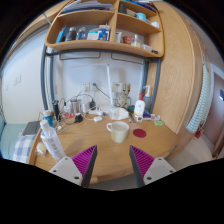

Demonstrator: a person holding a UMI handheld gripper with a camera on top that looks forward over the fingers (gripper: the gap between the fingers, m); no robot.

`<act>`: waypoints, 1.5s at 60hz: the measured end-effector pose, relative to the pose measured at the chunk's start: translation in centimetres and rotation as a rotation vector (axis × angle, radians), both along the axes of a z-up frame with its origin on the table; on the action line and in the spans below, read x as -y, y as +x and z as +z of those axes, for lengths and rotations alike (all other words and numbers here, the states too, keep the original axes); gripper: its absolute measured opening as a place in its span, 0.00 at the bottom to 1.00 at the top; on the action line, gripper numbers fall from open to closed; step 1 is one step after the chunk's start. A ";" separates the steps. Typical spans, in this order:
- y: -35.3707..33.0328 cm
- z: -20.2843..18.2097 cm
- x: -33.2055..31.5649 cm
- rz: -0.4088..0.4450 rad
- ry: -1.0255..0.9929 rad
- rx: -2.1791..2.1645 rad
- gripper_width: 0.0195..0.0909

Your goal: Pour water

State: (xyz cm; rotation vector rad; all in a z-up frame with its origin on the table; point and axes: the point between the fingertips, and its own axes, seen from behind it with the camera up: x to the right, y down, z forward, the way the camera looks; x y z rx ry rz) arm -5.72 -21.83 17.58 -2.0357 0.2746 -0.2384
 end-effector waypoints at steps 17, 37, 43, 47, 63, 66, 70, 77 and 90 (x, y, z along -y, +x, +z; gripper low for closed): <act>-10.5 -8.5 0.5 0.143 -0.055 -0.101 0.63; -19.3 -9.4 -5.4 0.335 0.025 -0.094 0.64; -20.1 -9.1 -7.8 0.357 0.053 -0.079 0.64; -20.3 -8.9 -9.2 0.366 0.061 -0.072 0.64; -20.4 -6.4 -13.3 0.369 0.212 -0.076 0.54; -20.4 -6.2 -13.8 0.363 0.233 -0.065 0.46; -20.3 -6.1 -14.1 0.363 0.255 -0.046 0.42; -20.5 -6.0 -14.2 0.364 0.297 -0.047 0.33; -20.7 -6.0 -14.5 0.406 0.258 -0.063 0.27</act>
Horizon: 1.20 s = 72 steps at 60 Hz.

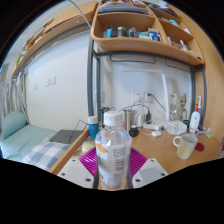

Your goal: Pour water

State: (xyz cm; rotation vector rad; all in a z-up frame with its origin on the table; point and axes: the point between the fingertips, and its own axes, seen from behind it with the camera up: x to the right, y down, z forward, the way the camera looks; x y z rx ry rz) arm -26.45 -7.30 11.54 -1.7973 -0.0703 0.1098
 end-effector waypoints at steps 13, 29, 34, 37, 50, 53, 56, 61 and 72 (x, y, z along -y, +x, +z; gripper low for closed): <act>5.0 2.5 -3.4 -0.034 -0.069 -0.275 0.27; 14.1 5.0 -6.9 -0.121 -0.170 -0.937 0.27; 16.2 4.5 -7.7 -0.135 -0.191 -1.117 0.27; 17.0 4.1 -7.9 -0.141 -0.221 -1.206 0.27; 19.0 2.6 -8.4 -0.188 -0.356 -1.539 0.27; 19.5 2.8 -8.4 -0.197 -0.360 -1.612 0.27; 19.9 2.8 -8.6 -0.208 -0.363 -1.684 0.27; 20.2 3.0 -8.7 -0.231 -0.381 -1.776 0.27; 20.1 2.9 -8.8 -0.256 -0.434 -1.877 0.27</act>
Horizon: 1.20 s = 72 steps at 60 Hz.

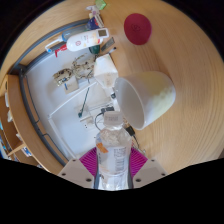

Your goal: Pour water

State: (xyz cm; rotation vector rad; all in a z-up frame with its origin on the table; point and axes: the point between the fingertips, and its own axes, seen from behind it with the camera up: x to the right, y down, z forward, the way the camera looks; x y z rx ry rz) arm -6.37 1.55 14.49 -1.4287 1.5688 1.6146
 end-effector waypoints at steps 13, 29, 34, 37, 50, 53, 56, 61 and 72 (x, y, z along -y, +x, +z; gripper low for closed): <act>2.4 2.9 0.1 0.030 0.091 0.269 0.27; 12.7 9.0 -0.2 0.077 0.251 1.297 0.30; 16.2 10.1 -0.5 0.057 0.241 1.504 0.30; 18.4 10.0 -0.6 0.042 0.219 1.606 0.30; 25.2 4.0 -1.8 0.072 0.100 1.835 0.30; 26.0 2.6 -2.1 0.083 0.082 1.840 0.30; 26.6 0.7 -2.5 0.088 0.074 1.846 0.30; 26.7 -0.9 -2.8 0.112 0.062 1.850 0.30; 25.7 -3.5 -3.5 0.153 0.111 1.898 0.33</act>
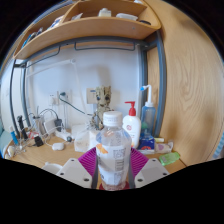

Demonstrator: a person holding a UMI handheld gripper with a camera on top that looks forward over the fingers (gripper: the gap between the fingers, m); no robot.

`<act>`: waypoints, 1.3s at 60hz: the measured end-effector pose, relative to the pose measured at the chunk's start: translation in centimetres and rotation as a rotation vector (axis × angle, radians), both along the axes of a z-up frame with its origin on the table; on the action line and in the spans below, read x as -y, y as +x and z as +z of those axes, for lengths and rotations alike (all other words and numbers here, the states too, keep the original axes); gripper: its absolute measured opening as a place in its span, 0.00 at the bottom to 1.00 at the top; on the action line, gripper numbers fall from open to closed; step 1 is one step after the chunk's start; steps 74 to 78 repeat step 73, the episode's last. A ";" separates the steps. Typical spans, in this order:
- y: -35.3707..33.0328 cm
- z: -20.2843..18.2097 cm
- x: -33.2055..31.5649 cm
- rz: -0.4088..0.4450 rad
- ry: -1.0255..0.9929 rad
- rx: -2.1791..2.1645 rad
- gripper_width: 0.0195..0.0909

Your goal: Pour water

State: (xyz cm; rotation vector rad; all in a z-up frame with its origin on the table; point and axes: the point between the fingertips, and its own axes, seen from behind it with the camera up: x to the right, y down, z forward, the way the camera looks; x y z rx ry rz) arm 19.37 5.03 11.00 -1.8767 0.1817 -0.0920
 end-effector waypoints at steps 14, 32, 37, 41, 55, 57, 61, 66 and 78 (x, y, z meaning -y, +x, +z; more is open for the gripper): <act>-0.1 -0.3 0.8 -0.006 0.009 -0.023 0.42; -1.7 -3.3 5.3 0.028 -0.162 -0.048 0.85; -1.5 -3.8 8.2 0.029 -0.225 -0.042 0.85; -2.0 -3.5 10.3 0.039 -0.265 -0.073 0.83; -0.9 0.6 15.7 0.050 -0.337 -0.048 0.84; -1.0 1.1 16.0 0.046 -0.337 -0.050 0.83; -1.6 1.7 16.3 0.056 -0.333 -0.060 0.84; -2.1 2.2 16.7 0.061 -0.340 -0.086 0.84; -1.8 3.5 16.6 0.040 -0.321 -0.073 0.84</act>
